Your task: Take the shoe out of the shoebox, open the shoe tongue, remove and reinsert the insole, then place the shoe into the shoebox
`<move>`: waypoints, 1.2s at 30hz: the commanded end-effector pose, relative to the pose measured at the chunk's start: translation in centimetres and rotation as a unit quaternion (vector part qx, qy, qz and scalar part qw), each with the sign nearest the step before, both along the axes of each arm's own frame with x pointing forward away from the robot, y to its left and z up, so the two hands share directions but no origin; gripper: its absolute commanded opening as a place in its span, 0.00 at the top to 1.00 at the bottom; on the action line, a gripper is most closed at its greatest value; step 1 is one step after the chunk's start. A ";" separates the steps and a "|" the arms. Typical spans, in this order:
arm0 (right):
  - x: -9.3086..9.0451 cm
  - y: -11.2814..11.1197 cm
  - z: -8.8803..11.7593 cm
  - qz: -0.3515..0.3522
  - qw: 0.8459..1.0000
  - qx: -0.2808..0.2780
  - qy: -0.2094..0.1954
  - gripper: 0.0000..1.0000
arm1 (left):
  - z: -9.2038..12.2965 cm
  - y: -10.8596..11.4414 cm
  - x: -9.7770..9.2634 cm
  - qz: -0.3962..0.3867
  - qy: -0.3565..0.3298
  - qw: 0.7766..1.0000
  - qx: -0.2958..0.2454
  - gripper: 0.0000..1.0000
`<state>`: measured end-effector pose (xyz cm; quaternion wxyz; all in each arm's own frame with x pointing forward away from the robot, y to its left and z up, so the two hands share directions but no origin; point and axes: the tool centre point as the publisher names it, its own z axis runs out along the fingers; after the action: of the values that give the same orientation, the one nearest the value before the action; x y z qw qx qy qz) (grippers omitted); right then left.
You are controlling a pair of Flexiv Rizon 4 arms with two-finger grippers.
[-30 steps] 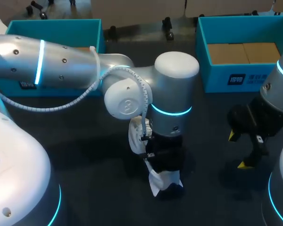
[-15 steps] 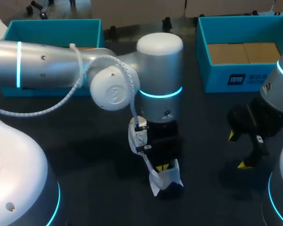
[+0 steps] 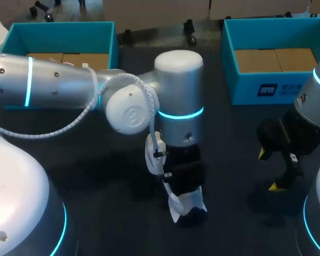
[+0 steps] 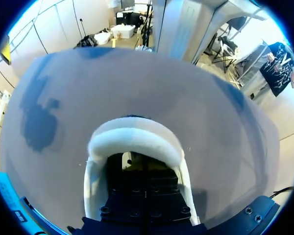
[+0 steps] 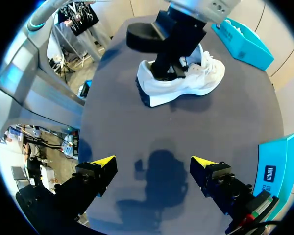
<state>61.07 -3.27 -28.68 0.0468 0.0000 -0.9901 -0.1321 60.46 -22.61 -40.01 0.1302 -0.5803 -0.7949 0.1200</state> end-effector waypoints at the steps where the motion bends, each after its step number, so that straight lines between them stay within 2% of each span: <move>1: 0.0 0.1 -0.1 0.000 1.000 -0.001 0.000 0.00 | -0.9 0.0 -0.4 0.009 -0.038 0.999 0.008 1.00; 11: 0.0 0.1 -0.1 0.000 1.000 -0.001 0.000 0.00 | 1.3 1.3 1.3 0.015 -0.086 0.996 0.000 1.00; 16: 0.0 0.1 -0.1 0.000 1.000 -0.001 0.000 0.00 | 2.9 1.3 0.8 0.004 -0.087 0.996 -0.014 1.00; 19: 0.0 0.1 -0.1 0.000 1.000 -0.001 0.000 0.00 | 3.1 1.0 0.3 -0.001 -0.074 0.997 -0.020 1.00; 22: 0.0 0.1 -0.1 0.000 1.000 -0.001 0.000 0.00 | 2.4 0.5 0.0 -0.012 -0.066 0.998 -0.003 1.00; 24: 0.0 0.1 -0.1 0.000 1.000 -0.001 0.000 0.00 | 1.4 0.1 -0.2 -0.028 -0.059 0.997 0.028 1.00; 29: 0.0 0.1 -0.1 0.000 1.000 -0.001 0.000 0.00 | -0.6 -0.1 0.1 -0.032 -0.069 0.995 0.057 1.00; 36: 0.0 0.1 -0.1 0.000 1.000 -0.001 0.000 0.00 | -2.0 -0.1 0.5 -0.015 -0.088 0.995 0.049 1.00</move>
<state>61.07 -3.27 -28.68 0.0468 0.0000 -0.9901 -0.1321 60.95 -21.96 -40.59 0.0934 -0.5948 -0.7976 0.0357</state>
